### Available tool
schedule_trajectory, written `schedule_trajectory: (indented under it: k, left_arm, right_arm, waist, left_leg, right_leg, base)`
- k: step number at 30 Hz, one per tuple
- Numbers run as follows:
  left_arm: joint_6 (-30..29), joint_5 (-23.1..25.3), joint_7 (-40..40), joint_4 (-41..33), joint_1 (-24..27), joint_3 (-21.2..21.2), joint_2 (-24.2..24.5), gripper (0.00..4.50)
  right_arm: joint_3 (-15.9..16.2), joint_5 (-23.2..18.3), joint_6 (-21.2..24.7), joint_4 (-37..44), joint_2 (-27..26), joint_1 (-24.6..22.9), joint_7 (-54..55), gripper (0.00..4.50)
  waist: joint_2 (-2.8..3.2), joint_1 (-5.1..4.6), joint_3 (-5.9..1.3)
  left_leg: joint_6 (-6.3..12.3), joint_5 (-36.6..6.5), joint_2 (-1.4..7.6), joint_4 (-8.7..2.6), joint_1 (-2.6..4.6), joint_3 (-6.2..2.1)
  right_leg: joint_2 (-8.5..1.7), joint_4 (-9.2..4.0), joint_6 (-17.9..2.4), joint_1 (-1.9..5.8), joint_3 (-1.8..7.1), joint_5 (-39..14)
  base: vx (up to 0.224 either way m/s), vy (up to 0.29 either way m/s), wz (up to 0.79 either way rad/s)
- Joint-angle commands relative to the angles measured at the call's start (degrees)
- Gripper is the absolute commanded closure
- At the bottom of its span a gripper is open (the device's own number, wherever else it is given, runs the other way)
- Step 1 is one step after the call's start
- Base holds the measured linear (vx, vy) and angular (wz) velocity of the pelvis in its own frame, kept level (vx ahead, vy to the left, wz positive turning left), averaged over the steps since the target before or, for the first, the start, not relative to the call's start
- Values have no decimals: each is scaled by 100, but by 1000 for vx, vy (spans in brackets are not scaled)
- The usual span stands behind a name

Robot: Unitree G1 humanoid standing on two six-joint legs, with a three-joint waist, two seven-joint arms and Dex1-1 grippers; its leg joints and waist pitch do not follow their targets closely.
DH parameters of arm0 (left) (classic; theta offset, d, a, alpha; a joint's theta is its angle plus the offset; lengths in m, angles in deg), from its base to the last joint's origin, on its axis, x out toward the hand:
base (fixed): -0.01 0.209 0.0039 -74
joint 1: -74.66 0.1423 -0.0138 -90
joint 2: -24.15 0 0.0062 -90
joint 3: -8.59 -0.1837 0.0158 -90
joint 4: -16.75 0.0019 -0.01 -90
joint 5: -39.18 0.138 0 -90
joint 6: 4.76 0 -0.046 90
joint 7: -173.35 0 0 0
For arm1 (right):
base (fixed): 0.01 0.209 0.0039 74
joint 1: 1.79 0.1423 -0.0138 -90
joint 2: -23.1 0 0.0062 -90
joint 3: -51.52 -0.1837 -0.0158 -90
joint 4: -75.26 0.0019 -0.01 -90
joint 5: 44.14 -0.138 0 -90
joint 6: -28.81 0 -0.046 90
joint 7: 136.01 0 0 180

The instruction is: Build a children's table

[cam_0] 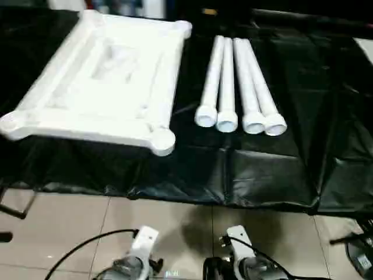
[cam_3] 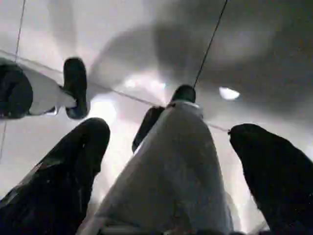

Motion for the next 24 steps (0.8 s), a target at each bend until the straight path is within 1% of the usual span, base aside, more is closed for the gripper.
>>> schedule_trajectory:
  k: [1,2,3,4,5,6,7,8,9,10,11,12,13,14,15,16,17,18,19,20,21,22,23,24]
  left_arm:
    - [248,7,139,279,-46,120,-59,5]
    - [313,-10,160,233,-9,150,-47,5]
    - [339,-15,166,215,6,155,-42,5]
    - [496,-60,199,81,118,201,-11,5]
    - [570,-113,136,-28,210,235,2,5]
    - [620,-129,100,-104,275,244,11,5]
    - [828,-134,-10,-487,547,218,60,5]
    - [828,-134,-10,-487,547,218,60,5]
    - [979,-246,-239,-933,831,251,100,5]
    - [1065,-252,-310,-1148,969,226,131,5]
    - [1125,-246,-349,-1257,1043,210,148,5]
    - [1155,-269,-470,-1613,1262,169,203,5]
    - [1204,-281,-560,-1823,1402,154,233,5]
    - [1227,-289,-587,-1924,1465,147,250,5]
    - [1387,-372,-795,-2682,1934,98,372,5]
    - [1443,-442,-941,-3205,2235,50,483,5]
    - [1451,-457,-970,-3310,2294,39,506,5]
    - [1467,-558,-1170,-3956,2641,-27,654,5]
    - [1442,-628,-1285,-4324,2816,-61,741,5]
    - [1407,-680,-1349,-4678,2971,-77,823,5]
    - [1284,-813,-1441,-5324,3230,-72,967,5]
    - [1219,-854,-1483,-5550,3324,-52,1001,5]
    - [1191,-868,-1494,-5649,3365,-41,1021,5]
    - [1104,-904,-1534,-6038,3525,-3,1114,5]
  right_arm:
    - [-125,93,-587,-94,-46,-105,226,0]
    - [-139,79,-655,-68,-55,-126,156,0]
    - [-143,73,-683,-57,-57,-136,121,0]
    - [-119,63,-852,25,-53,-197,-209,0]
    - [-144,-37,-874,96,-58,-252,-617,0]
    - [-153,-88,-894,146,-60,-293,-820,0]
    - [-172,-213,-938,374,-58,-440,-1149,0]
    - [-172,-213,-938,374,-58,-440,-1149,0]
    - [-76,-263,-1099,749,-16,-647,-1519,0]
    - [9,-253,-1157,931,19,-766,-1697,0]
    - [70,-229,-1200,1022,42,-833,-1787,0]
    - [244,-221,-1227,1392,139,-1049,-2033,0]
    - [358,-206,-1288,1619,201,-1194,-2203,0]
    - [393,-222,-1290,1737,229,-1255,-2260,0]
    - [641,-351,-1305,2636,455,-1693,-2665,0]
    - [812,-472,-1226,3314,653,-1949,-2893,0]
    - [847,-496,-1207,3451,694,-2000,-2938,0]
    - [987,-604,-1090,4240,925,-2268,-3228,0]
    - [1021,-654,-1023,4625,1044,-2368,-3360,0]
    - [1030,-750,-899,5001,1162,-2443,-3496,0]
    - [1056,-1002,-640,5716,1430,-2550,-3729,0]
    - [1014,-1040,-559,5942,1488,-2598,-3834,0]
    - [992,-1069,-509,6043,1516,-2615,-3865,0]
    - [921,-1185,-321,6442,1640,-2675,-3983,0]
  waist:
    - [48,13,-282]
    - [47,17,-278]
    - [32,13,-266]
    - [40,22,-271]
    - [41,22,-275]
    - [27,22,-279]
    - [19,29,-291]
    - [18,36,-303]
    - [21,45,-311]
    - [26,51,-319]
    - [19,51,-316]
    - [13,52,-297]
    - [16,63,-274]
    - [20,65,-265]
    - [9,67,-228]
    - [-23,86,-186]
    - [-23,99,-193]
    - [-41,71,-158]
    - [-52,74,-141]
    - [-55,68,-109]
    - [-77,71,-88]
    - [-82,79,-74]
    - [-74,84,-66]
    - [-90,77,-62]
  left_leg:
    - [453,-924,132,-366,120,-7]
    - [408,-993,138,-368,115,-12]
    - [354,-1081,137,-385,93,-27]
    - [344,-1130,145,-386,86,-34]
    - [377,-1108,137,-378,81,-30]
    - [424,-1081,144,-376,63,-35]
    - [517,-912,147,-362,41,-43]
    - [586,-824,153,-351,32,-43]
    - [720,-634,160,-319,42,-32]
    - [786,-554,168,-323,27,-35]
    - [868,-506,165,-313,41,-18]
    - [897,-569,163,-320,41,-14]
    - [866,-760,186,-340,39,-16]
    - [826,-881,190,-357,48,-18]
    - [713,-1126,196,-388,40,-35]
    - [637,-1308,221,-396,23,-48]
    - [609,-1403,227,-431,18,-71]
    - [519,-1616,203,-450,30,-55]
    - [434,-1712,204,-463,11,-73]
    - [407,-1828,211,-492,7,-74]
    - [332,-1978,207,-507,22,-85]
    - [291,-1983,210,-507,28,-89]
    - [279,-2011,210,-514,46,-81]
    - [243,-1988,190,-504,51,-71]
  right_leg:
    - [-304,-377,-1940,191,174,359]
    - [-314,-386,-1898,186,181,247]
    - [-312,-397,-1814,193,185,47]
    - [-315,-403,-1758,187,189,0]
    - [-298,-392,-1734,185,191,112]
    - [-302,-376,-1749,203,192,225]
    - [-309,-343,-1784,221,191,491]
    - [-313,-323,-1810,233,190,680]
    - [-304,-283,-1878,231,187,1073]
    - [-308,-271,-1893,230,187,1227]
    - [-279,-260,-1929,210,172,1392]
    - [-270,-271,-1931,206,167,1306]
    - [-283,-303,-1892,193,167,1012]
    - [-285,-322,-1862,182,168,812]
    - [-280,-361,-1772,176,170,371]
    - [-283,-382,-1580,175,192,178]
    - [-278,-396,-1478,182,186,35]
    - [-245,-447,-1363,134,187,-373]
    - [-242,-453,-1217,142,204,-574]
    - [-241,-476,-1157,108,207,-753]
    - [-231,-498,-1039,92,216,-1032]
    - [-228,-502,-964,76,227,-1089]
    - [-221,-517,-941,48,227,-1132]
    - [-211,-517,-909,34,232,-1157]
  base:
    - [0,0,0]
    - [0,0,0]
    - [0,0,0]
    - [0,0,0]
    - [0,0,0]
    - [0,0,0]
    - [0,0,0]
    - [0,0,0]
    - [0,0,0]
    - [0,0,0]
    - [0,0,0]
    - [0,0,0]
    - [0,0,0]
    - [0,0,0]
    - [0,0,0]
    - [0,0,0]
    - [0,0,0]
    - [0,0,0]
    - [0,0,0]
    - [0,0,0]
    - [0,0,0]
    - [0,0,0]
    - [0,0,0]
    - [0,0,0]
